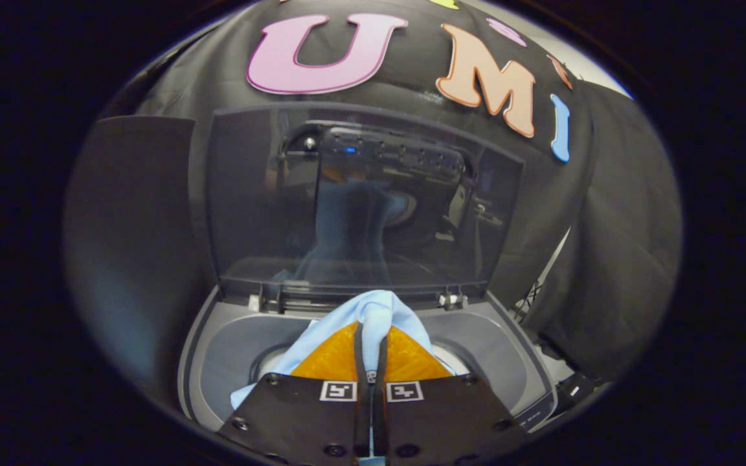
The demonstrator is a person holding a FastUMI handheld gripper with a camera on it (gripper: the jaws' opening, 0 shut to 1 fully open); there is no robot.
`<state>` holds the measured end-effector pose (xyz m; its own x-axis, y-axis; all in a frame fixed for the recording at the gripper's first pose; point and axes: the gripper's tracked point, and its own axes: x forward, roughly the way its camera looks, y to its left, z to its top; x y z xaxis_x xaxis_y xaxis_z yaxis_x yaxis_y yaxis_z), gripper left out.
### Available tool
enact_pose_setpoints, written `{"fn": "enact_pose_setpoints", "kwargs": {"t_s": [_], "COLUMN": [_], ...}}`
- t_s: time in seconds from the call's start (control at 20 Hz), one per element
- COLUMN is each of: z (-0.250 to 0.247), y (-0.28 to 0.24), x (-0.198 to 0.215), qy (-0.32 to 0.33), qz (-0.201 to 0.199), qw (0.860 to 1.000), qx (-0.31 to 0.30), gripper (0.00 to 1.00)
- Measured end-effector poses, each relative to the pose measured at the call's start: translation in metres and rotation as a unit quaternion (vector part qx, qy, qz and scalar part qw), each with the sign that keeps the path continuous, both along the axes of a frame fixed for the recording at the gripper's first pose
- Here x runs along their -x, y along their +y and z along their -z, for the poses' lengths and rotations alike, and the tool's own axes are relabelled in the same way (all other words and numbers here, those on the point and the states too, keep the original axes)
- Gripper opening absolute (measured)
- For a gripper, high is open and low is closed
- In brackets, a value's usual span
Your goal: Put the clothes into the washing machine and then close the washing machine lid.
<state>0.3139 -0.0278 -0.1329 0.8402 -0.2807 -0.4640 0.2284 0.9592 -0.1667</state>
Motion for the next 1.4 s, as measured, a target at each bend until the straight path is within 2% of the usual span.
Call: {"fn": "enact_pose_setpoints", "kwargs": {"t_s": [0.2, 0.3, 0.45, 0.8, 1.25, 1.4], "z": [0.015, 0.013, -0.001, -0.039, -0.128, -0.143], "y": [0.001, 0.009, 0.005, 0.009, 0.003, 0.006], "x": [0.003, -0.002, -0.005, 0.0, 0.014, 0.018], "qy": [0.023, 0.016, -0.006, -0.055, -0.131, -0.154], "qz": [-0.008, -0.03, -0.019, -0.015, -0.015, -0.017], "qw": [1.0, 0.998, 0.998, 0.996, 0.991, 0.988], "qx": [-0.017, -0.043, -0.057, -0.07, -0.005, -0.011], "gripper": [0.02, 0.41, 0.98, 0.98, 0.98, 0.99]}}
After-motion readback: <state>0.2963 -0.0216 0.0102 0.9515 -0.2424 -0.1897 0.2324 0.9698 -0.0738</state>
